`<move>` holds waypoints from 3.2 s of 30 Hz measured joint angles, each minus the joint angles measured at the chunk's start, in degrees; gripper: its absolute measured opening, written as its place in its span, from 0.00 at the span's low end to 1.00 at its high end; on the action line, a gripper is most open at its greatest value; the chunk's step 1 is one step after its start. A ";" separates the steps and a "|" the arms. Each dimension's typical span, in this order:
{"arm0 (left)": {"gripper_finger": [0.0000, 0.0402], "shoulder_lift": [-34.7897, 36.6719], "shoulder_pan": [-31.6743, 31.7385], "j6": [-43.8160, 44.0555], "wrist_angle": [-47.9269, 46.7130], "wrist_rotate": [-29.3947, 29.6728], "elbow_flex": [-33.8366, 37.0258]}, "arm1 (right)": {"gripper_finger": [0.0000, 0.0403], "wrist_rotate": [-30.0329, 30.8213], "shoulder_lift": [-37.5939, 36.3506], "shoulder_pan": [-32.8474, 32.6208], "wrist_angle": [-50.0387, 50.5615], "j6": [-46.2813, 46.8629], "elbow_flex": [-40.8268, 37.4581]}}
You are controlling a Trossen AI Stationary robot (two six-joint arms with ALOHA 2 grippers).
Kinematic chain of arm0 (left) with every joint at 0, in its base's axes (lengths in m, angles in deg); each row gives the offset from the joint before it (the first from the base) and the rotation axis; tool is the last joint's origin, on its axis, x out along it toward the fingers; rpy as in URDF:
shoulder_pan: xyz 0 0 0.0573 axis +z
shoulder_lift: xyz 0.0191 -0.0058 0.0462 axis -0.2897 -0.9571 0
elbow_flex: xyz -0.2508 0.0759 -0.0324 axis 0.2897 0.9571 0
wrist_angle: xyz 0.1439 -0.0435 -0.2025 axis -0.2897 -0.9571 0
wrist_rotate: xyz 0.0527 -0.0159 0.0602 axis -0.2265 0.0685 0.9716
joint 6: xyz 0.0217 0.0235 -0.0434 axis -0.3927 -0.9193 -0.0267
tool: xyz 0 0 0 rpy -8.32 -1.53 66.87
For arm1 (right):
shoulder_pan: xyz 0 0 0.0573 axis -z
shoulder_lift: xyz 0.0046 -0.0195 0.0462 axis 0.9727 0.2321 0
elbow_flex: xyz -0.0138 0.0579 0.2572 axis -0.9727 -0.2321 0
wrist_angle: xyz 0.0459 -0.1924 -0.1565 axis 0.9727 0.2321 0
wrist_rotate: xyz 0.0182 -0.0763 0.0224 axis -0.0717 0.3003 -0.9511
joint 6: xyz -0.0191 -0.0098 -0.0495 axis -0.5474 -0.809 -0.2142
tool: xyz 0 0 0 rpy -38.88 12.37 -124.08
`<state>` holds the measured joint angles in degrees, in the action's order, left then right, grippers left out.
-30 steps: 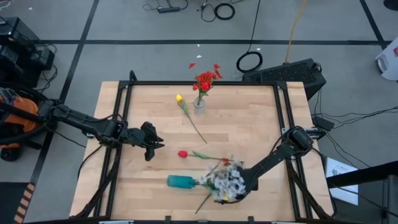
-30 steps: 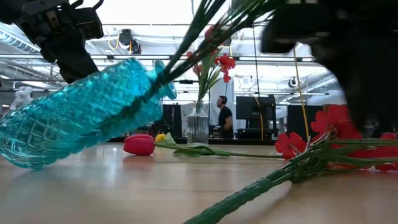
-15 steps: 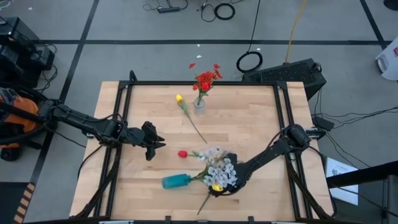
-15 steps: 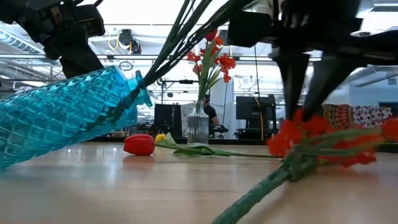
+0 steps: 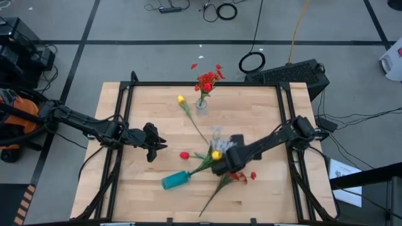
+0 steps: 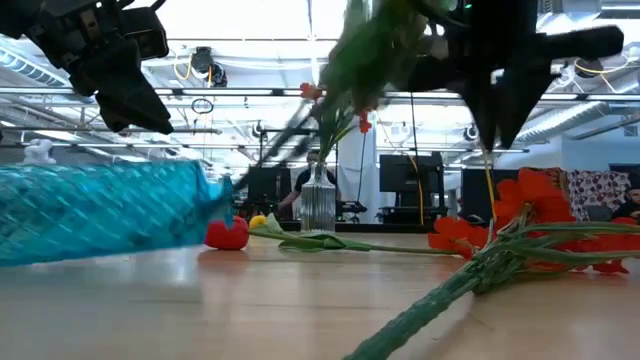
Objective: Sort flowers into vase by color
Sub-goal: Put the orange flowers into the transparent vase, then move the blue vase to the middle left of the table
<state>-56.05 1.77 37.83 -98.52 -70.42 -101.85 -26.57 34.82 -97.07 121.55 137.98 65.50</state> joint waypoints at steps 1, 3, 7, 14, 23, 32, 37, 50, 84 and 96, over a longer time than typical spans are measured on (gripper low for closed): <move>0.31 0.00 0.00 0.01 -0.02 0.00 0.00 | 0.16 -0.02 -0.57 0.59 2.48 -0.82 0.00; 0.31 0.00 0.00 0.01 0.03 0.00 0.00 | 0.16 0.73 -2.47 1.94 2.15 -5.16 -1.09; 0.31 0.00 0.00 0.96 0.10 0.43 0.00 | 0.16 2.80 -7.00 5.20 2.44 -11.30 -4.64; 0.31 0.00 0.07 6.79 0.86 6.03 -0.02 | 0.16 7.85 -16.98 9.71 2.30 -16.81 -13.55; 0.31 0.00 0.09 10.85 5.51 12.56 -0.02 | 0.16 9.51 -30.75 14.41 1.43 -25.88 -23.06; 0.31 -2.09 -0.17 19.93 7.38 10.09 -0.02 | 0.16 7.14 -43.02 14.97 -13.68 -31.14 -36.60; 0.31 -8.84 -2.59 20.74 10.17 7.37 -3.09 | 0.16 4.34 -45.74 14.86 -24.88 -33.44 -43.50; 0.31 -30.50 -3.32 17.68 0.75 6.50 -24.83 | 0.16 1.42 -45.56 14.78 -33.71 -37.64 -48.39; 0.70 -31.96 -0.92 18.35 6.33 0.76 -24.96 | 0.16 2.81 -45.58 14.75 -34.06 -41.43 -48.37; 0.70 -46.00 -3.81 24.56 -21.75 -4.48 -44.99 | 0.16 3.13 -45.58 14.75 -34.17 -41.43 -48.37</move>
<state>-102.06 -2.04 62.39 -120.28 -74.90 -146.84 -23.44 -10.76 -82.32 87.37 96.55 17.13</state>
